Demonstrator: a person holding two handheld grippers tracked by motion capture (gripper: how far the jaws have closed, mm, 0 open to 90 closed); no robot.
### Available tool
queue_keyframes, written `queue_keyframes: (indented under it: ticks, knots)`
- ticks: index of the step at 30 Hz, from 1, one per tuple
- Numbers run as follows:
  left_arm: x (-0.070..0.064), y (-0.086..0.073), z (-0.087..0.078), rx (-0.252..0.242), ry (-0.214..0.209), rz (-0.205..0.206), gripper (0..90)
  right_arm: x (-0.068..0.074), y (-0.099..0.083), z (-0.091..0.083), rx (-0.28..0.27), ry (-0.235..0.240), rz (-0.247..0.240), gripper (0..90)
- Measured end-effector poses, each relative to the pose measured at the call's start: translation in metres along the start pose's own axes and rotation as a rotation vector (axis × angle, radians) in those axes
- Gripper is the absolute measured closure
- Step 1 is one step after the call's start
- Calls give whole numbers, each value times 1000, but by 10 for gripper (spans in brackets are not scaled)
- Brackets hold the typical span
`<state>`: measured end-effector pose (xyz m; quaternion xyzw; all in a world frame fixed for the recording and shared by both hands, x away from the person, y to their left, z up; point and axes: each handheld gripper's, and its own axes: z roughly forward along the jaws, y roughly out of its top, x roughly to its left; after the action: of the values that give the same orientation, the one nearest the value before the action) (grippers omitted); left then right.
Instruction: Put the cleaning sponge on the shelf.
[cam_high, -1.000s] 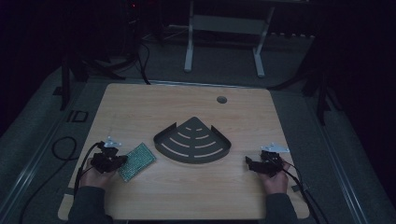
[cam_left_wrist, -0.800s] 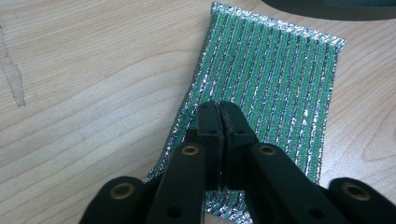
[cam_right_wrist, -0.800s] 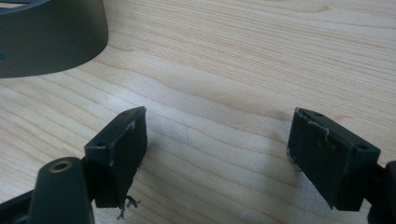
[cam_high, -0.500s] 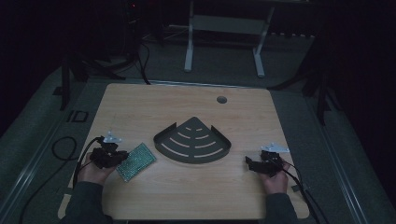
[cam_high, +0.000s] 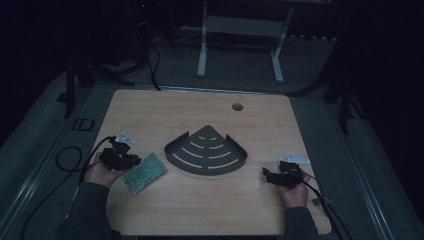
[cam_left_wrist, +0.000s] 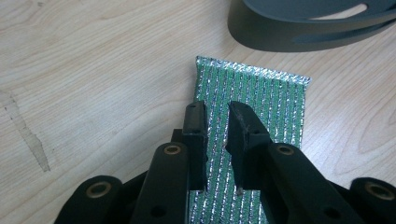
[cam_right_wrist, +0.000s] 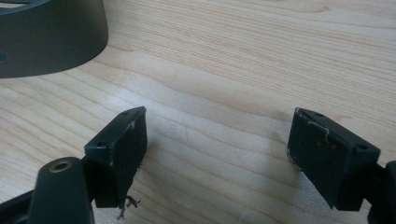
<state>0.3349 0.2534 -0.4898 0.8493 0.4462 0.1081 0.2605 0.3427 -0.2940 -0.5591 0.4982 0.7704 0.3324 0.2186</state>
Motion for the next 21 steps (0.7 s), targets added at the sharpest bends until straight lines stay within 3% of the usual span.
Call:
queue_keyframes:
  ticks: [21]
  knots:
    - [17, 14, 14, 113, -50, 18, 751, 0, 0, 0, 0, 0, 0, 194]
